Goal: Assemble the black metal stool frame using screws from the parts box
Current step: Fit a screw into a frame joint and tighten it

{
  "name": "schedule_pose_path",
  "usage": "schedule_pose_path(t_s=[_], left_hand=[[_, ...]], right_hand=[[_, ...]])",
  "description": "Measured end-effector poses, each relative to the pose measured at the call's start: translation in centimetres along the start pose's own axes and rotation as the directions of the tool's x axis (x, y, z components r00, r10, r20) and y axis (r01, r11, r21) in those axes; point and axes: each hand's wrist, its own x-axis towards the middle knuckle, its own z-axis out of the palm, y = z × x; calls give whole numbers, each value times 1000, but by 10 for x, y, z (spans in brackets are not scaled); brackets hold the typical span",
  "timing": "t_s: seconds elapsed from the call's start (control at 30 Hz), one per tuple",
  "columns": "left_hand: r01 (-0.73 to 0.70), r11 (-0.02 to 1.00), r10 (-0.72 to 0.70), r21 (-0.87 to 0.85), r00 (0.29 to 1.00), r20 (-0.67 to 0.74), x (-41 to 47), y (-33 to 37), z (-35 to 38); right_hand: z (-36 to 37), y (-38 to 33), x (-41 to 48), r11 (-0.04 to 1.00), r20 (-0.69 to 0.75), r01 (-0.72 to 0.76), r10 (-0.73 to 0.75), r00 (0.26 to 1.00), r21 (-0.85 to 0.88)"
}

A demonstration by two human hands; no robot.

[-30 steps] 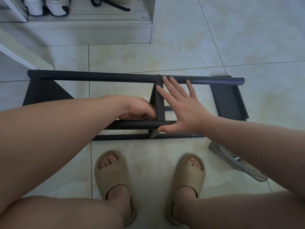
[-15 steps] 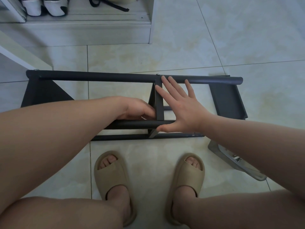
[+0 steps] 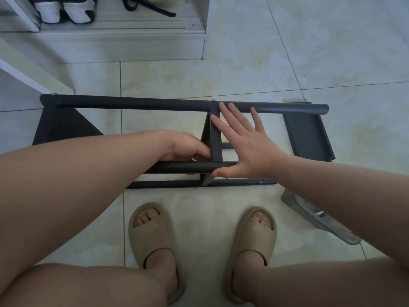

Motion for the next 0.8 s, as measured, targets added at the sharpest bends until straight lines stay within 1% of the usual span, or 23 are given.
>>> schedule_pose_path(t_s=[0.1, 0.27, 0.37, 0.43, 0.53, 0.67, 0.8], left_hand=[[-38, 999, 39, 24, 998, -50, 1, 1, 1], [-54, 998, 55, -39, 998, 18, -2, 1, 0], [-61, 995, 63, -82, 998, 22, -1, 1, -1], [-23, 997, 26, -77, 999, 32, -1, 2, -1], [41, 999, -41, 3, 999, 23, -1, 2, -1], [-20, 1000, 20, 12, 1000, -6, 0, 3, 0], [-52, 998, 53, -39, 999, 12, -1, 2, 0]], right_hand=[[0, 0, 0, 1000, 1, -2, 2, 1000, 0], [0, 0, 0, 1000, -3, -1, 1, 1000, 2], [0, 0, 0, 1000, -9, 2, -2, 1000, 5], [0, 0, 1, 1000, -7, 1, -1, 1000, 1], [0, 0, 1, 1000, -4, -1, 1, 1000, 2], [0, 0, 1, 1000, 2, -3, 3, 1000, 1], [0, 0, 1, 1000, 2, -4, 4, 1000, 0]])
